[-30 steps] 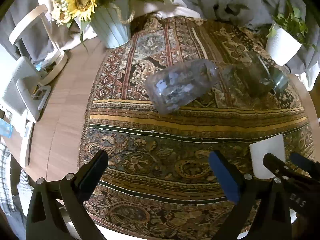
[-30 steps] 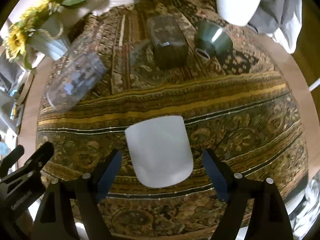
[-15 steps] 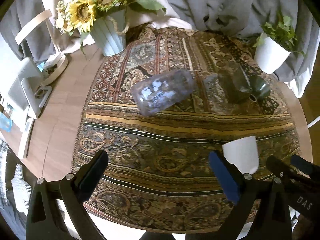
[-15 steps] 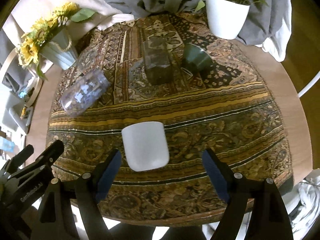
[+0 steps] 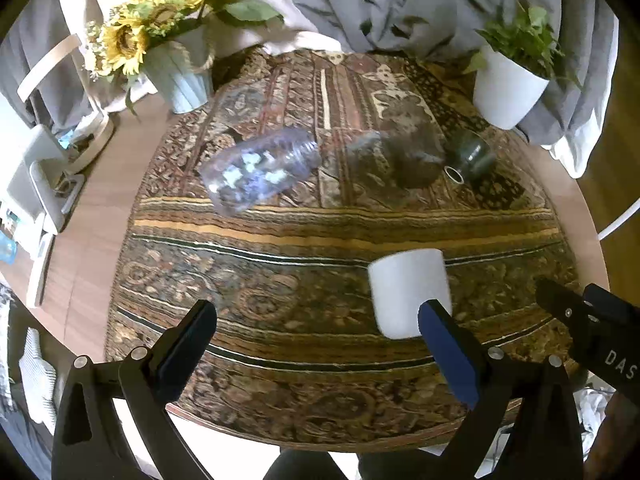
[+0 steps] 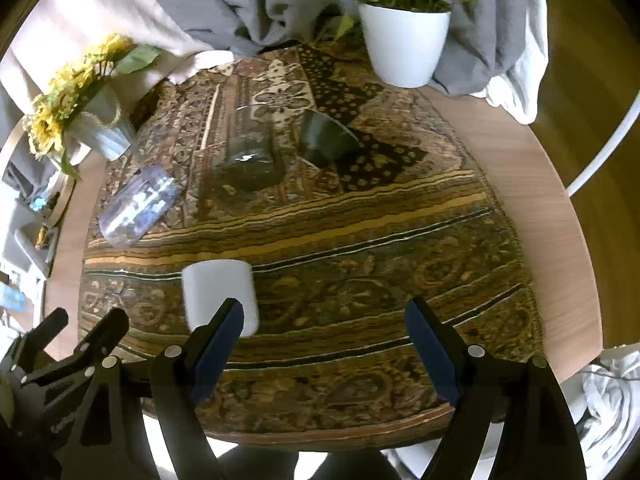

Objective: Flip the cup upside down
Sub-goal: 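Carry the white cup with the right tool toward the left tool, then grasp the white cup with the left tool while the right tool releases it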

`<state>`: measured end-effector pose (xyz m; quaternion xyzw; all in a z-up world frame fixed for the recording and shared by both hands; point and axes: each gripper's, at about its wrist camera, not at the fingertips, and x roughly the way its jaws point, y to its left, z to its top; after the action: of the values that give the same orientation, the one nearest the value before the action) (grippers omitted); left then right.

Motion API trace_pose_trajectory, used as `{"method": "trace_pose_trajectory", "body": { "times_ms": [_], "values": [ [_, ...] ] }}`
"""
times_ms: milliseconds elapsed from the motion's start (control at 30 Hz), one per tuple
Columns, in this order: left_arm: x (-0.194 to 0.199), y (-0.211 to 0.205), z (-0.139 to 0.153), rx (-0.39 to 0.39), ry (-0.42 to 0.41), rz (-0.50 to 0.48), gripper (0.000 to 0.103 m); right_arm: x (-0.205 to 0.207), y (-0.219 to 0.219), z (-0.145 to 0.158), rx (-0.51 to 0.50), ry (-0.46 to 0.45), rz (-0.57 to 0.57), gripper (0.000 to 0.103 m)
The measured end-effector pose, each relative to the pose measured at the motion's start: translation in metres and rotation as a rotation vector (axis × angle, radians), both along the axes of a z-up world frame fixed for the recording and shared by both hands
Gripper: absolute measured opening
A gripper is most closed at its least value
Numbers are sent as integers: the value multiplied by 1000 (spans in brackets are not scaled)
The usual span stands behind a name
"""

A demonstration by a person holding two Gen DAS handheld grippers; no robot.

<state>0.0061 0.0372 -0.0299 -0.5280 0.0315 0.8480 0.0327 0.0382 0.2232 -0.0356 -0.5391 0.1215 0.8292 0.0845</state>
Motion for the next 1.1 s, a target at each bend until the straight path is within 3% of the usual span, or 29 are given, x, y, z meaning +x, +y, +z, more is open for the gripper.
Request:
{"method": "trace_pose_trajectory", "body": {
  "times_ms": [500,800,1100],
  "values": [
    [5,46,-39,13,-69,-2,103,9,45,-28,6,-58,18,83],
    [-2,63,-63,13,-94,-13,97,15,63,-48,6,-103,-11,83],
    [-6,72,-76,12,-114,-25,72,19,71,-54,7,-120,-27,83]
  ]
}}
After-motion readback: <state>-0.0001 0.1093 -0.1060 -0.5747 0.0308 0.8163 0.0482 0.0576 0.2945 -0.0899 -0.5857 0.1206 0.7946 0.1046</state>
